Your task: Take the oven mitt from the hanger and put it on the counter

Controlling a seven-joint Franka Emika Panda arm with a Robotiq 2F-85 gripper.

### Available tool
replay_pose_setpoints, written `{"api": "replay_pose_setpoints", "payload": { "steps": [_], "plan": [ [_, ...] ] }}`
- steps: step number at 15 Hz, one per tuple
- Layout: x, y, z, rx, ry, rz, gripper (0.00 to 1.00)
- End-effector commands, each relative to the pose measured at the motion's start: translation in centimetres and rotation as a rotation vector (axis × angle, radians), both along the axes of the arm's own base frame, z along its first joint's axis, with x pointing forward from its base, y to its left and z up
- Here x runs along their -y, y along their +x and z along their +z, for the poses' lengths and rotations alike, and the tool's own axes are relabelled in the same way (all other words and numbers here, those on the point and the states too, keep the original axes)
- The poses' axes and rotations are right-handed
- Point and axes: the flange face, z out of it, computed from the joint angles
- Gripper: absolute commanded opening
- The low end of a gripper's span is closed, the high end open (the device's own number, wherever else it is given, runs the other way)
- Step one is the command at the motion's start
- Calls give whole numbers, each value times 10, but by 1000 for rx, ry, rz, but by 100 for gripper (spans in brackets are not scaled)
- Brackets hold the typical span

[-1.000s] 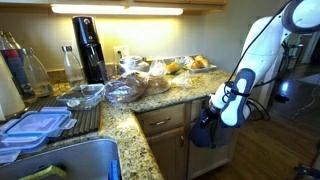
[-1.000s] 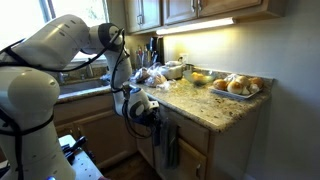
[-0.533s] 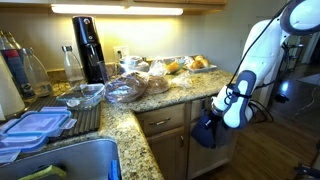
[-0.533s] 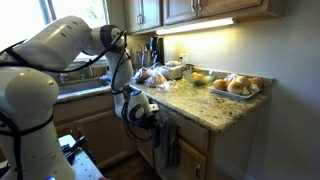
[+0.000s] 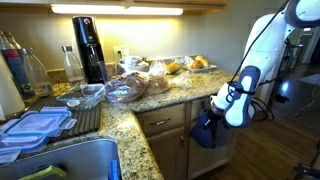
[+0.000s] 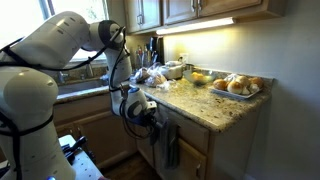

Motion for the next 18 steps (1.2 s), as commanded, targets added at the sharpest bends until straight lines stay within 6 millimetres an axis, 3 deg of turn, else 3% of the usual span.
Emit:
{"api": "replay_pose_setpoints", "payload": {
  "steps": [1, 6, 18],
  "plan": [
    [-2, -29, 25, -43, 29, 55, 9],
    [0, -47, 39, -58, 12, 73, 9],
    [17, -39, 85, -9, -31, 92, 9]
  ]
}}
